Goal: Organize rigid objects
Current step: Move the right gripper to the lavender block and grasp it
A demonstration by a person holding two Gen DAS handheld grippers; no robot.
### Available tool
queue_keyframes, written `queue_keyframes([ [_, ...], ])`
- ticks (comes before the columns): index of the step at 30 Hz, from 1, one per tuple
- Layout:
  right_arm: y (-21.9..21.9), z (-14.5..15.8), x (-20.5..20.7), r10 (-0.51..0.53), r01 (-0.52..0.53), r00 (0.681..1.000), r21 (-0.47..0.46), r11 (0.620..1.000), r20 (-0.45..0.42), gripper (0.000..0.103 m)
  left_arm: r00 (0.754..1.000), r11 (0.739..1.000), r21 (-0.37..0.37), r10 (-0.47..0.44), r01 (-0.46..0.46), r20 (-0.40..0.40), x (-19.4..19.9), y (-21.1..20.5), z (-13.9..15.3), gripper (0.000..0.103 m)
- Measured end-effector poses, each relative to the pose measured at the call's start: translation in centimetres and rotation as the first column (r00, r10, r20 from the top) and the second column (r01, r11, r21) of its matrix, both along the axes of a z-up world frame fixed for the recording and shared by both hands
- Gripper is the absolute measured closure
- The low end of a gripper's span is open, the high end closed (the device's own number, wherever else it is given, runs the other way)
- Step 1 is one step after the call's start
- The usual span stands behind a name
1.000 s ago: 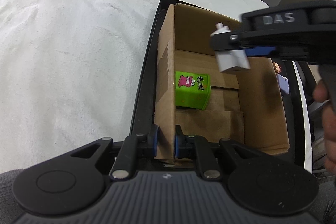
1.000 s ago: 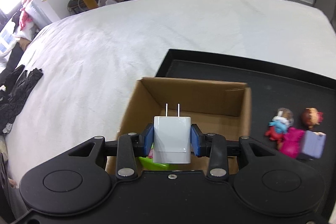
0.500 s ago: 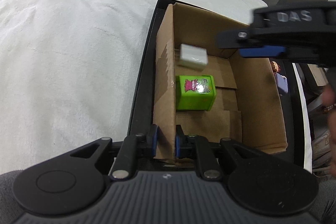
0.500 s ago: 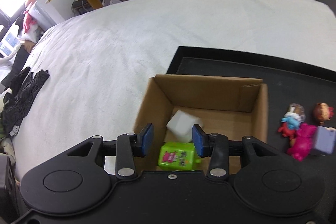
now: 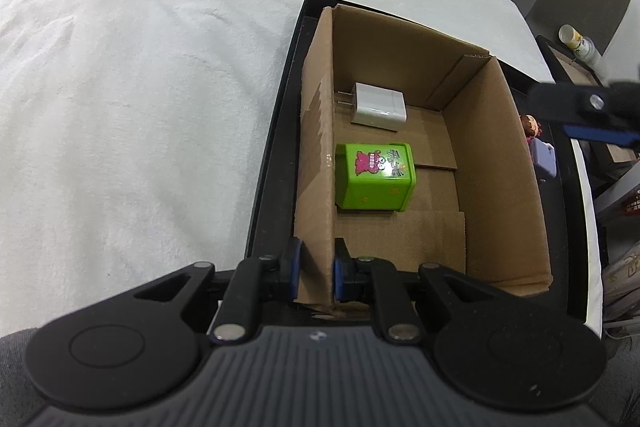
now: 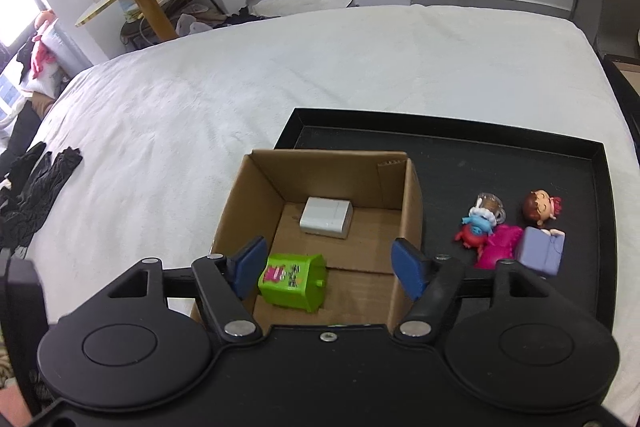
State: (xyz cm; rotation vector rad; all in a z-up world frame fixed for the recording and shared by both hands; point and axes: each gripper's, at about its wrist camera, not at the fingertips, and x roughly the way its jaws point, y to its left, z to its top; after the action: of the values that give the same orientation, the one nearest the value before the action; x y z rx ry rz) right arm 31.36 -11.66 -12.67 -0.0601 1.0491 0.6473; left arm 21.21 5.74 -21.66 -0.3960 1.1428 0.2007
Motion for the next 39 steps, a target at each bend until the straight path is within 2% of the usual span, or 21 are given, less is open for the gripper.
queue_keyframes([
  [6, -1.5, 0.2, -0.2, -0.022, 0.022, 1.000, -0.012, 1.000, 0.005, 0.030, 1.000, 1.000, 0.017, 0.002, -0.002, -0.004, 0.1, -0.3, -0.2, 0.088],
  [14, -5.1, 0.0, -0.1, -0.082, 0.082, 0.996, 0.014, 0.997, 0.034, 0.029, 1.000, 0.999, 0.037, -0.001, 0.002, -0.022, 0.4, -0.7, -0.8, 0.088],
  [21, -8.0, -1.2, 0.0, -0.138, 0.137, 0.990, 0.055, 0.989, 0.021, 0.028, 1.000, 0.998, 0.060, 0.007, -0.006, -0.026, 0.5, -1.2, -0.8, 0.089],
  [28, -11.5, -2.9, 0.9, -0.240, 0.239, 0.971, 0.110, 0.965, -0.007, 0.028, 0.999, 0.995, 0.096, 0.016, -0.012, -0.039, 0.7, -1.7, -0.4, 0.090],
  [39, -13.9, -6.9, 2.0, -0.319, 0.325, 0.946, 0.117, 0.939, -0.064, 0.028, 0.999, 0.994, 0.112, 0.021, -0.016, -0.039, 0.6, -2.1, -0.2, 0.092],
])
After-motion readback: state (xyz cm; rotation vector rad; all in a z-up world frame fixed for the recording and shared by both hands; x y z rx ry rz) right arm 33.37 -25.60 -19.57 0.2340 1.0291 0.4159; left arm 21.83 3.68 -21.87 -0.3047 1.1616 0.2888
